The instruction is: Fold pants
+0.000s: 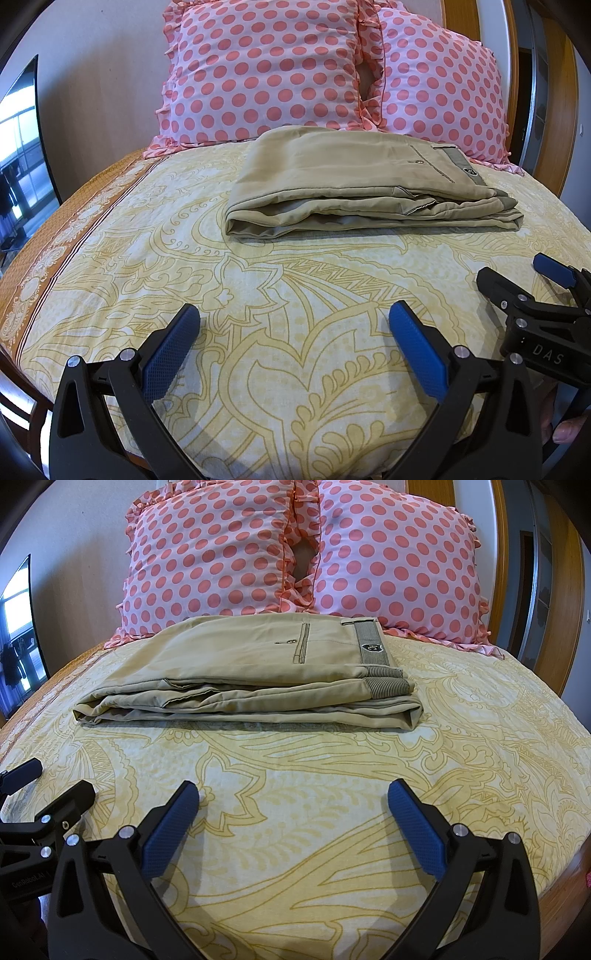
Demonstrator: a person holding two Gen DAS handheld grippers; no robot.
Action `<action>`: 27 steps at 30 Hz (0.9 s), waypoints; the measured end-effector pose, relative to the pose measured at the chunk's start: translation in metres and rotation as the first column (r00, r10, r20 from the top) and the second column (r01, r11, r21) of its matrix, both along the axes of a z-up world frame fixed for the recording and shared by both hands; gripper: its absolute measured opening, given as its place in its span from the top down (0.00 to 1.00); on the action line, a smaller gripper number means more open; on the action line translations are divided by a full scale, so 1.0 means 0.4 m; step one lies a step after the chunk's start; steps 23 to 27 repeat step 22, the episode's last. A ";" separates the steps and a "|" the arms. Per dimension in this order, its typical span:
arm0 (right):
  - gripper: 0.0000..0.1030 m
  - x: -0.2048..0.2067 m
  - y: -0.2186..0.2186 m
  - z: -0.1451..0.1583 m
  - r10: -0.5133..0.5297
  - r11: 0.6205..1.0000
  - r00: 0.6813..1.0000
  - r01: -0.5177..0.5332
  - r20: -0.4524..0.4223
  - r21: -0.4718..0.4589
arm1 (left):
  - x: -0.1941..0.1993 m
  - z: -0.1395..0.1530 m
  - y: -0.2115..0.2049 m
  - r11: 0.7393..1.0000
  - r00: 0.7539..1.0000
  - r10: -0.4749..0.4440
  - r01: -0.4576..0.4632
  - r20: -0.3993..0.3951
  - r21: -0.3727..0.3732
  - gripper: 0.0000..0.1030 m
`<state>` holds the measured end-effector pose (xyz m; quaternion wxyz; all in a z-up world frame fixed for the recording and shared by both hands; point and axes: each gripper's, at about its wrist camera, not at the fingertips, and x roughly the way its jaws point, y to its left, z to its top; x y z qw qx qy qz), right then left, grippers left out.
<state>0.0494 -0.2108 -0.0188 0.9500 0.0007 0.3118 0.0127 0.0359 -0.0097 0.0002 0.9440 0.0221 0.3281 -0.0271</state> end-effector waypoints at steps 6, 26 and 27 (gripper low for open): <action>0.02 0.000 0.000 0.000 -0.001 1.000 1.000 0.001 0.001 0.000 | 0.000 -0.001 -0.001 1.000 1.000 0.001 -0.001 0.000 0.000 0.01; 0.02 0.000 0.001 0.000 -0.001 1.000 1.000 0.001 0.002 0.000 | 0.009 0.001 0.002 1.000 1.000 0.002 -0.002 0.003 0.000 0.01; 0.02 0.000 0.001 0.000 -0.001 1.000 1.000 0.001 0.002 0.000 | 0.009 0.001 0.002 1.000 1.000 0.002 -0.002 0.003 0.000 0.01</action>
